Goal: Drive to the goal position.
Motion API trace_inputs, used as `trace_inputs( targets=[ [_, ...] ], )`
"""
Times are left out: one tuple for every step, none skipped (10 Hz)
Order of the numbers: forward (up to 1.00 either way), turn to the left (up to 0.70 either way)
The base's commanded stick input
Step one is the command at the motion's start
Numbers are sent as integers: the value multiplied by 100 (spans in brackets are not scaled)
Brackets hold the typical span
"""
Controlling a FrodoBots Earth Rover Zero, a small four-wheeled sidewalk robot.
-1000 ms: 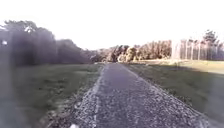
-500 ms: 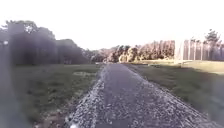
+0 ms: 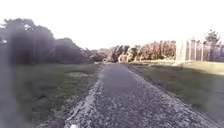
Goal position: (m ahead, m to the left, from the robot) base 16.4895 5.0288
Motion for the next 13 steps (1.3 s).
trace_inputs(
  targets=[
    [70, 0],
    [70, 0],
    [70, 0],
    [70, 0],
    [70, 0],
    [70, -4],
    [70, -21],
    [70, -32],
    [70, -35],
    [70, -13],
    [70, 7],
    [70, 2],
    [70, 0]
  ],
)
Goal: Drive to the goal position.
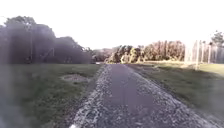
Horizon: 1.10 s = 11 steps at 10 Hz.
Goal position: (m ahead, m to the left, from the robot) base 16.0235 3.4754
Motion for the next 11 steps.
trace_inputs(
  targets=[
    [70, 0],
    [70, 0],
    [70, 0],
    [70, 0],
    [70, 0],
    [70, 0],
    [70, 0],
    [70, 0],
    [70, 0],
    [70, 0],
    [70, 0]
  ],
)
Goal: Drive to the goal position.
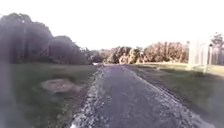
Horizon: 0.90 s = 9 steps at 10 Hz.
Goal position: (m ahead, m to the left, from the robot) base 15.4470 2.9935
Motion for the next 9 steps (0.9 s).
trace_inputs(
  targets=[
    [70, 0],
    [70, 0],
    [70, 0],
    [70, 0],
    [70, 0],
    [70, 0],
    [70, 0],
    [70, 0],
    [70, -18]
  ],
)
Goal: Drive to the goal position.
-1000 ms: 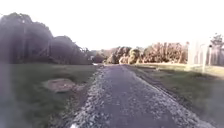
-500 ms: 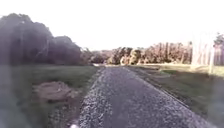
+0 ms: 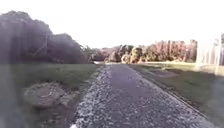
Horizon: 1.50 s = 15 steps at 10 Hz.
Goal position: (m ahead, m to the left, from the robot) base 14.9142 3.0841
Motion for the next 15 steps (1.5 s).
trace_inputs(
  targets=[
    [70, -31],
    [70, -35],
    [70, -29],
    [70, -10],
    [70, 0],
    [70, 0],
    [70, 0],
    [70, 0],
    [70, 0],
    [70, 0],
    [70, 0],
    [70, 0],
    [70, 0],
    [70, 0],
    [70, 0]
  ],
)
